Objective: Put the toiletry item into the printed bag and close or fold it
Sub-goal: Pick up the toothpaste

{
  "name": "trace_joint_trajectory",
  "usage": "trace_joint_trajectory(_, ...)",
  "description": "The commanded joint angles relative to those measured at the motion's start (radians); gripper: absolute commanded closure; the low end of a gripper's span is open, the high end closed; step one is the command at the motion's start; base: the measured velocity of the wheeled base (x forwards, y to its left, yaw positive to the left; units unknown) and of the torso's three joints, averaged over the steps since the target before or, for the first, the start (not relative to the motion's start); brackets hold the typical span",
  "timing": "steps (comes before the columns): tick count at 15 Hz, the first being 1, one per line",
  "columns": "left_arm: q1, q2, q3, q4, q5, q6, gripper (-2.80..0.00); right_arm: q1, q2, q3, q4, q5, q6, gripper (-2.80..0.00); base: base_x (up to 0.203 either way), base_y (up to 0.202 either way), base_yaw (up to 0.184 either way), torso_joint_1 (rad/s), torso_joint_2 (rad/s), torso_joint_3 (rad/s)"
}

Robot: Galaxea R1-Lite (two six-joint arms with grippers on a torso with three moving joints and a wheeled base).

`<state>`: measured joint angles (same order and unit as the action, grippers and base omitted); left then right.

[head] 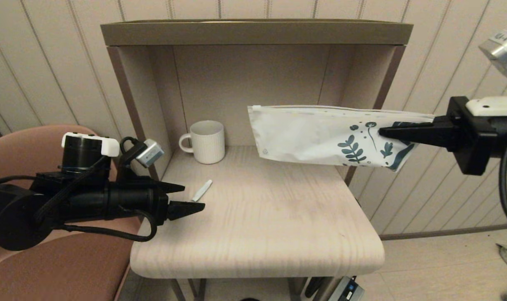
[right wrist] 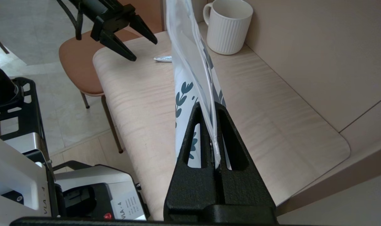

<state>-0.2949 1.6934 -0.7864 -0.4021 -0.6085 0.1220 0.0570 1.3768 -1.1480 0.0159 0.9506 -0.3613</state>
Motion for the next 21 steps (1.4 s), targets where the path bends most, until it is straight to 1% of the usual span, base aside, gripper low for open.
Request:
trace_joint_trajectory(1,0.0,-0.009,0.004,-0.002,-0.004,0.001,-2.8,0.0,0.002,0.001,-0.001,0.007,-0.002,0.0,0.0,0.0,0.0,0.0,0.0,0.0)
trace_joint_trajectory(12,0.0,-0.015,0.01,-0.003,-0.002,0.001,-2.8,0.003,0.004,0.005,-0.002,0.008,-0.004,0.0,0.0,0.0,0.0,0.0,0.0,0.0)
trace_joint_trajectory(14,-0.005,-0.013,0.008,-0.003,0.021,0.004,-2.8,0.003,0.004,0.005,-0.002,0.008,-0.004,0.0,0.0,0.0,0.0,0.0,0.0,0.0)
trace_joint_trajectory(17,-0.027,-0.008,0.009,-0.003,0.033,0.002,-2.8,0.001,0.004,0.005,-0.005,0.011,-0.005,0.0,0.0,0.0,0.0,0.0,0.0,0.0)
trace_joint_trajectory(21,-0.029,-0.002,0.011,-0.004,0.084,0.002,-2.8,-0.012,0.001,0.018,-0.028,0.014,-0.004,0.0,0.0,0.0,0.0,0.0,0.0,0.0)
